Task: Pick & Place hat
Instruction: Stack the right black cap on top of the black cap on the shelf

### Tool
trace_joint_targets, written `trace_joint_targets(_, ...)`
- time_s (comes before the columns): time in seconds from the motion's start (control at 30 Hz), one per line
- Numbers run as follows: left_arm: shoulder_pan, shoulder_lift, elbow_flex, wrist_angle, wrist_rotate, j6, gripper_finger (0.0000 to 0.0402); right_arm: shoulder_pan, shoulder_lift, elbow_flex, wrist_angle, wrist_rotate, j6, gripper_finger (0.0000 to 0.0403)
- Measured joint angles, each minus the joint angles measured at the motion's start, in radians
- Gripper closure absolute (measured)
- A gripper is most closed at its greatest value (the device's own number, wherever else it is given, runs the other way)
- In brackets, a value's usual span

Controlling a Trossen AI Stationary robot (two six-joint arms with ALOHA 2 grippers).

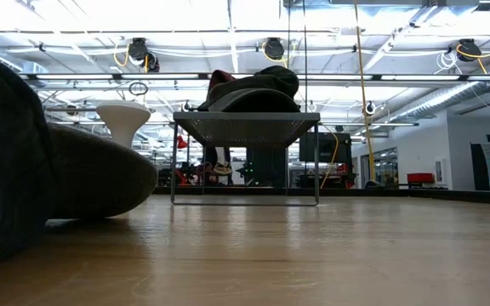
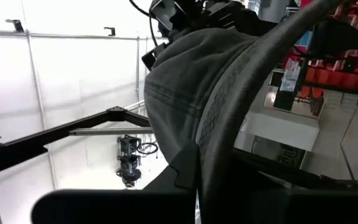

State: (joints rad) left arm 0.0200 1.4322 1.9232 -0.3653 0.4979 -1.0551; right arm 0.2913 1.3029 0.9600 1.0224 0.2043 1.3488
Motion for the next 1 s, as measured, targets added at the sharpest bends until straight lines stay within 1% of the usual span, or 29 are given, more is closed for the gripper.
trace_joint_targets(0.13, 0.000, 0.000, 0.000, 0.006, 0.017, -0.011, 0.0294, 0.006, -0.012, 0.000, 0.025, -0.001, -0.071, 0.0396)
trace_joint_targets(0.2, 0.000, 0.000, 0.000, 0.000, -0.001, -0.007, 0.0263, 0.012, -0.038, -0.006, 0.029, -0.001, -0.126, 0.0396)
trace_joint_targets(0.33, 0.009, -0.008, 0.000, -0.008, -0.084, -0.065, 0.0215, 0.012, -0.131, -0.052, 0.020, 0.016, -0.312, 0.0397)
trace_joint_targets(0.47, 0.031, -0.009, 0.000, -0.044, -0.198, -0.098, 0.0188, 0.012, -0.251, -0.129, 0.013, 0.127, -0.558, 0.0397)
trace_joint_targets(0.6, 0.049, -0.012, 0.000, -0.065, -0.321, -0.068, 0.0190, 0.026, -0.366, -0.200, 0.013, 0.246, -0.773, 0.0397)
trace_joint_targets(0.7, 0.056, -0.014, 0.000, -0.053, -0.395, 0.020, 0.0206, 0.021, -0.425, -0.233, 0.012, 0.267, -0.826, 0.0398)
trace_joint_targets(0.8, 0.060, -0.010, 0.000, -0.045, -0.447, 0.132, 0.0221, 0.008, -0.458, -0.243, -0.001, 0.267, -0.830, 0.0398)
trace_joint_targets(0.87, 0.059, -0.008, 0.000, -0.044, -0.473, 0.184, 0.0229, -0.002, -0.471, -0.243, -0.021, 0.267, -0.803, 0.0398)
trace_joint_targets(0.93, 0.059, 0.001, 0.000, -0.029, -0.488, 0.217, 0.0232, -0.016, -0.475, -0.243, -0.041, 0.263, -0.759, 0.0398)
trace_joint_targets(1.0, 0.059, 0.006, 0.000, -0.022, -0.491, 0.246, 0.0228, -0.029, -0.474, -0.243, -0.062, 0.230, -0.720, 0.0398)
